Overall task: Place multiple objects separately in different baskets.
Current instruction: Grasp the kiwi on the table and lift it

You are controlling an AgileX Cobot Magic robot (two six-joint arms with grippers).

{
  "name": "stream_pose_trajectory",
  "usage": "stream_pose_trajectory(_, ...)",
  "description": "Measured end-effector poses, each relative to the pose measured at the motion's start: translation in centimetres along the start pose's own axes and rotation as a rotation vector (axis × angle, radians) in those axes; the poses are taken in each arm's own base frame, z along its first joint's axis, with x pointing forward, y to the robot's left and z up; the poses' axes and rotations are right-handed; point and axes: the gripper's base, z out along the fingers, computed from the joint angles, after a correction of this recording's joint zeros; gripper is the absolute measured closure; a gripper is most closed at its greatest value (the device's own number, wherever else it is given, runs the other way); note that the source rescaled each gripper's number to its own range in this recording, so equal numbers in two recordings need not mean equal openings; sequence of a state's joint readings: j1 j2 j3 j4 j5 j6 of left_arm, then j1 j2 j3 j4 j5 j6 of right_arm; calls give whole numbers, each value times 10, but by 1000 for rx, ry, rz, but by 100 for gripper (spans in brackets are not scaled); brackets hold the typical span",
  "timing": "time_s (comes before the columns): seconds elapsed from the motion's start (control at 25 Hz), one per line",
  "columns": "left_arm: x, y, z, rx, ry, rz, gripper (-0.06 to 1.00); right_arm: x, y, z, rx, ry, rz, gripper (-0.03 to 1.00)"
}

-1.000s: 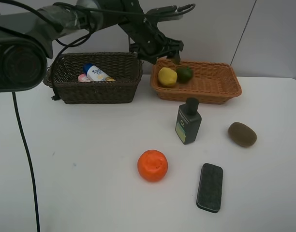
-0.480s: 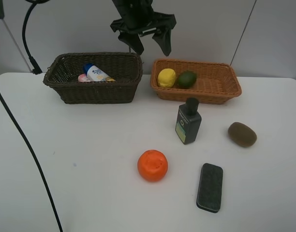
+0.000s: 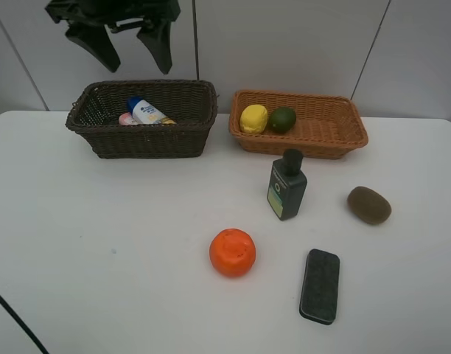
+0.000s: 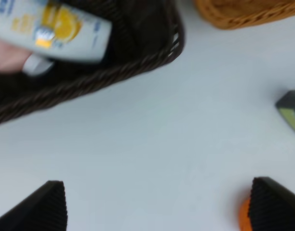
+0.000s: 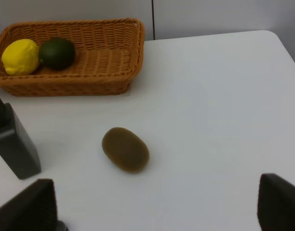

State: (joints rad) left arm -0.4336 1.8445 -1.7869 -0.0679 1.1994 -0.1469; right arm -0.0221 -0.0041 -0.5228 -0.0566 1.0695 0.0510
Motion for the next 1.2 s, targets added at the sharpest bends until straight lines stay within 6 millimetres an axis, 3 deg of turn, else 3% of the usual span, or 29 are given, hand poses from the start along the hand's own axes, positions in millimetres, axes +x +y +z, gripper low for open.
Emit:
stream_pose_trajectory(0.08,26,21,-21,-21,1,-61,-3,0,0,0,0,0,0,-1)
stream_pose_trajectory(0.24,85,55,-43,-64,24,-159,-3,0,0,0,0,0,0,-1)
stream_pose_trajectory(0.4,148,74,-66,-88,-6,-232,-3,0,0,0,0,0,0,-1)
stream_pose_trajectory(0.8,285,66,-94,-97,-228,-143,-3,0,0,0,0,0,0,-1)
stream_pose_trajectory(1.04,344,61,-94,-112,-402,-49,-3,0,0,0,0,0,0,-1)
stream_pose_trajectory(1.2,372,60,-85,-124,-498,3,-3,0,0,0,0,0,0,-1)
